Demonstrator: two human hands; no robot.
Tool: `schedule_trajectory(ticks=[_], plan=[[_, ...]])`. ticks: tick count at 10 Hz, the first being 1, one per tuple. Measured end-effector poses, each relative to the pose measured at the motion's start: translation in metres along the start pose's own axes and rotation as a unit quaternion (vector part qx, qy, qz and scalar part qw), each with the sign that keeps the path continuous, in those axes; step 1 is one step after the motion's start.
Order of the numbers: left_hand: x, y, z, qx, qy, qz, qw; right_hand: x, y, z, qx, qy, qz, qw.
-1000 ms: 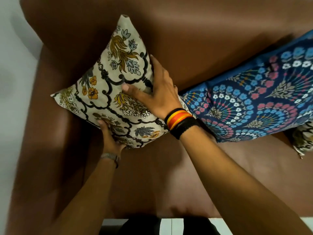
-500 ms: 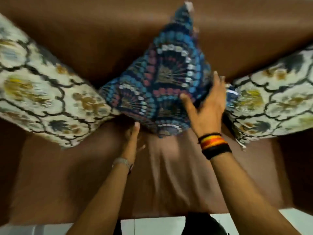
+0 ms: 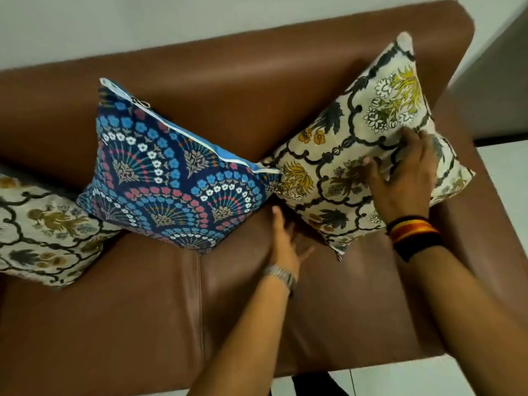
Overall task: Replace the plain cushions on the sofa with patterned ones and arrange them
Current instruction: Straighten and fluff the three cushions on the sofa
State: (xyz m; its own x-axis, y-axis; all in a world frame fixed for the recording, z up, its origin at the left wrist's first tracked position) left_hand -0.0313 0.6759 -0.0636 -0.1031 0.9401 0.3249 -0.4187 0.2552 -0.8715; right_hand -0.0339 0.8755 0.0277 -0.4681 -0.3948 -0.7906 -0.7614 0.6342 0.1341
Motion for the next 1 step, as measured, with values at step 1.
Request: schedule_trajectory(ticks=[1], plan=[[0.0466, -0.0026, 0.0064, 0.020, 0.053, -0.032, 0.998, 0.0074, 0.0094, 0.0320, 0.008, -0.011, -0.084, 0.996]])
Point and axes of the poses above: each hand's wrist, its own y-axis towards the middle knuckle, its own x-axis out of the palm, z = x × y, the point moved 3 cm from there along y, towards the middle knuckle, and after that the axes turned 6 degrees about -x, right-handed, at the moved point
